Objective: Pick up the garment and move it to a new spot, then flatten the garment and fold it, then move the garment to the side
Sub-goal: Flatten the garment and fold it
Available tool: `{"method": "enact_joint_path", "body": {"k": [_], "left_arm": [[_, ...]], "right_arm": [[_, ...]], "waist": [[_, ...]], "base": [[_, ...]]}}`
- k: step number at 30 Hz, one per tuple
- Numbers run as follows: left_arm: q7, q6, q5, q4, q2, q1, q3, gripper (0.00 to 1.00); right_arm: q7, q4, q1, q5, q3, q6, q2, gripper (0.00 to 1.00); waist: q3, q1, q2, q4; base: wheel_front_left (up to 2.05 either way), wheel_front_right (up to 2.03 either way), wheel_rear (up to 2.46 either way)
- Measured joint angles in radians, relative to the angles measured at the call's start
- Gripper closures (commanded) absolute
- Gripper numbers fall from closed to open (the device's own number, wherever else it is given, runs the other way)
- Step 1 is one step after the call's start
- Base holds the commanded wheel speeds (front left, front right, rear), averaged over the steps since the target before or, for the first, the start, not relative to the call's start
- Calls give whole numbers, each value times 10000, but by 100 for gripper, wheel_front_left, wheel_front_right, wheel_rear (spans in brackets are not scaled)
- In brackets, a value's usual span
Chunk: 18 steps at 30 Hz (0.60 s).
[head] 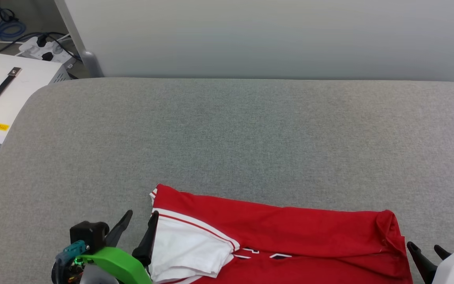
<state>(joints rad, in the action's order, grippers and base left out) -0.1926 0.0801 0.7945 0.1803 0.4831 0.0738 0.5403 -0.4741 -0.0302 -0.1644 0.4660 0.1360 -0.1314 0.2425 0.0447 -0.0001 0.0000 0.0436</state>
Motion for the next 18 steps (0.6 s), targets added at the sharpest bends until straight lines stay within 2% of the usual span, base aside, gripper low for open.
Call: {"method": "enact_joint_path", "body": {"k": [6, 11, 18], "left_arm": [[-585, 35, -830, -339, -395, 358, -453, 0], [-635, 19, -1783, -945, -940, 518, -1168, 0], [-633, -378, -2782, -1103, -1622, 493, -1937, 0]], "right_arm": [[-1066, -224, -28, -6, -90, 0, 163, 0], [-1237, 150, 53, -19, -347, 0, 157, 0], [-1212, 1264, 498, 228, -698, 0, 88, 0]], "waist": [[128, 0, 0, 151], [408, 0, 0, 297], [844, 0, 0, 477]], "base": [[0, 0, 0], [0, 0, 0], [0, 0, 0]]}}
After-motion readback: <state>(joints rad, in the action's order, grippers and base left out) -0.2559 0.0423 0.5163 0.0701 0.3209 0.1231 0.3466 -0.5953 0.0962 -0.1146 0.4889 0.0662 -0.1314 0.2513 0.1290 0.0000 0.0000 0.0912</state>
